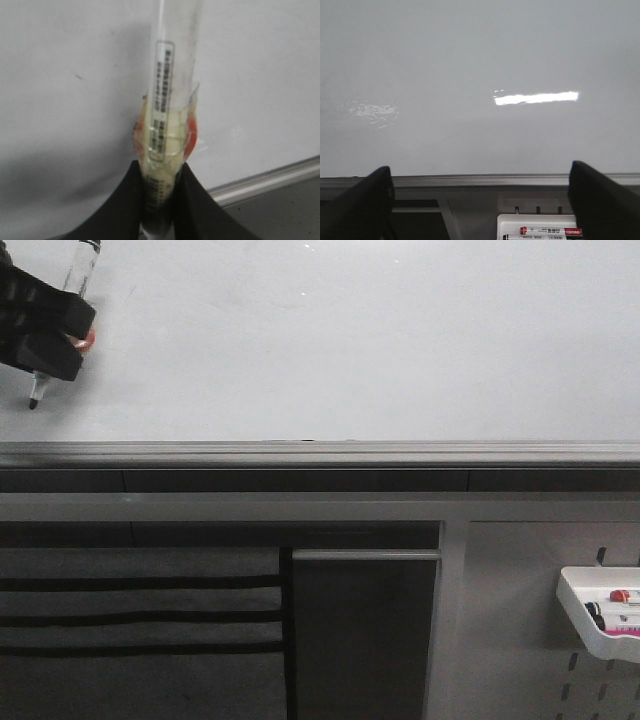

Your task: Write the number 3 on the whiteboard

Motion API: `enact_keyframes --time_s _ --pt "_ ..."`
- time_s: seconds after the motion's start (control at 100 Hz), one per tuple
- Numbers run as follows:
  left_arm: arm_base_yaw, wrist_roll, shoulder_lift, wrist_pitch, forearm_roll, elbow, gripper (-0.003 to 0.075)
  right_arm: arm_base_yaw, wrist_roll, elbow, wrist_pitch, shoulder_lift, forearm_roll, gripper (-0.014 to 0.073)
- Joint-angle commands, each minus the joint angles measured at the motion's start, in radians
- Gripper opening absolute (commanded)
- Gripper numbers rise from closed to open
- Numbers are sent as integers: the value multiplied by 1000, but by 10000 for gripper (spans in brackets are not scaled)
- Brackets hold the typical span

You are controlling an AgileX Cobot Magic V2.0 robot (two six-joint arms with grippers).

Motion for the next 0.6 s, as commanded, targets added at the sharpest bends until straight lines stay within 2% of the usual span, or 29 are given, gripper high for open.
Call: enact_keyframes --time_s 0.0,0.12,0.27,0.36,0.53,0.59 --pt "-4 0 -80 15 0 -32 -18 -4 -2 -35 -68 23 22 635" --pt "-14 65 -164 174 0 -51 -18 -4 -2 -37 -38 36 89 635" --pt "-64 169 -267 447 -5 -117 -18 -4 -37 -73 116 126 187 635" --pt "-104 222 -318 566 -26 -145 -18 -2 -182 -109 206 209 300 635" --pt "-181 373 -385 709 -145 -168 -18 -2 -591 -173 349 363 654 635" --pt "-204 427 -396 741 -203 -168 -18 -2 -726 -202 412 415 737 635"
